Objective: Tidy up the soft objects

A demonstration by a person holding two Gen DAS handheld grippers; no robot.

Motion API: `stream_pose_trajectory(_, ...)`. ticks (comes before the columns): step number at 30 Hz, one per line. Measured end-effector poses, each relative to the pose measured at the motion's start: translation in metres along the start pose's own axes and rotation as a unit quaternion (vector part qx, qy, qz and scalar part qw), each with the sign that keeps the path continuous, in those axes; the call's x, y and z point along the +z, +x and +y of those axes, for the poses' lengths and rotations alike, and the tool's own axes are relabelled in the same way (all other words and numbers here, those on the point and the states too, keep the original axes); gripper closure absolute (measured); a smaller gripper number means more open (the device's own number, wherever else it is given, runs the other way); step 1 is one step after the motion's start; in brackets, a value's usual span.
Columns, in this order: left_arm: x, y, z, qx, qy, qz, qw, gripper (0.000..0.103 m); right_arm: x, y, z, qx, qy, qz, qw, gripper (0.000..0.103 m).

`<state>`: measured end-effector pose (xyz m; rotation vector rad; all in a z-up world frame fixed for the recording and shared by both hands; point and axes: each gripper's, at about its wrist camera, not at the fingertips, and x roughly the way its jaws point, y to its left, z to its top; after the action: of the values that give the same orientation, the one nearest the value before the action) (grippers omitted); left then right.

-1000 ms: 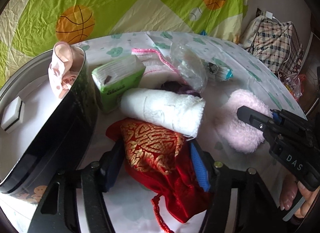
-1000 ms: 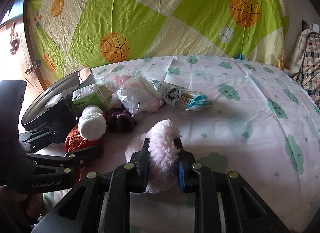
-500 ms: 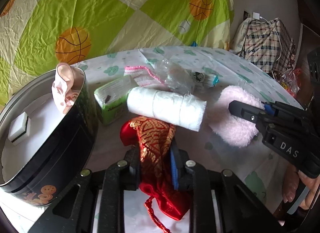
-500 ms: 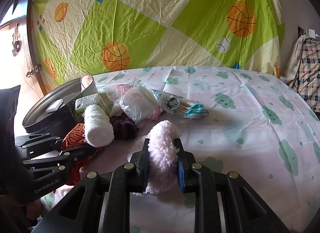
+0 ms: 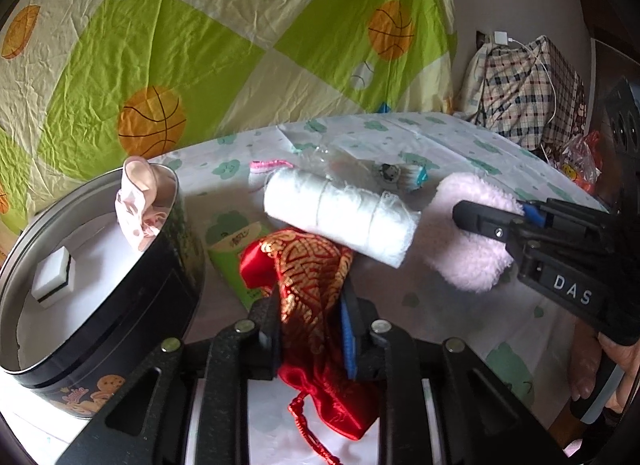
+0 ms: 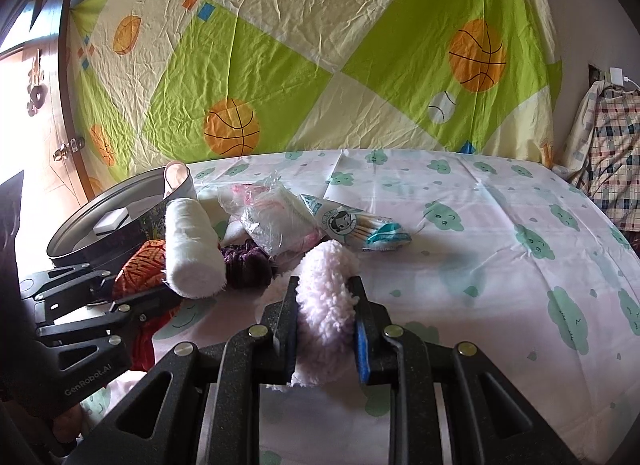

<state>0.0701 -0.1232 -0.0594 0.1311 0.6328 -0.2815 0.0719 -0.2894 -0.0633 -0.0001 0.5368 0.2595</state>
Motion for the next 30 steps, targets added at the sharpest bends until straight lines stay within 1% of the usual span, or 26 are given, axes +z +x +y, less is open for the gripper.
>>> stream_pose_trajectory(3,-0.002,-0.002,0.001,-0.001,-0.003,-0.005,1.0,0.082,0.0,-0.002,-0.001,-0.001,0.002,-0.005,1.0,0.079)
stream_pose_trajectory(7,-0.004,-0.012,0.007,-0.014,-0.019,-0.033,0.9992,0.082,0.0,-0.002,-0.001,-0.001,0.002,-0.006,1.0,0.079)
stream_pose_trajectory(9,-0.003,-0.004,0.004,-0.012,-0.01,-0.008,0.9998,0.082,-0.001,-0.002,-0.001,-0.001,0.003,-0.005,1.0,0.079)
stream_pose_trajectory(11,-0.002,0.002,-0.003,-0.021,0.008,0.01,0.9997,0.082,-0.001,-0.002,-0.001,-0.001,0.003,-0.005,1.0,0.079)
stream_pose_trajectory(12,-0.002,0.002,-0.007,-0.028,0.018,0.014,0.9993,0.082,-0.001,-0.002,-0.001,-0.001,0.003,-0.004,1.0,0.079)
stream_pose_trajectory(15,-0.003,-0.001,-0.011,-0.029,0.031,0.007,0.9991,0.082,-0.001,-0.002,-0.001,-0.001,0.004,-0.006,1.0,0.079)
stream_pose_trajectory(18,-0.002,-0.003,-0.008,-0.027,0.016,0.003,0.9995,0.082,-0.001,-0.004,-0.001,-0.001,0.004,-0.01,1.0,0.079)
stream_pose_trajectory(22,-0.003,-0.011,0.003,-0.03,-0.012,-0.025,0.9992,0.082,-0.001,-0.005,-0.001,0.0,0.004,-0.014,1.0,0.079)
stream_pose_trajectory(26,-0.002,-0.012,0.009,-0.025,-0.03,-0.031,0.9988,0.082,-0.001,-0.005,-0.002,0.0,0.005,-0.014,1.0,0.079)
stream_pose_trajectory(30,-0.002,-0.014,0.011,-0.02,-0.037,-0.038,0.9984,0.082,-0.001,-0.006,-0.002,-0.001,0.005,-0.019,1.0,0.079)
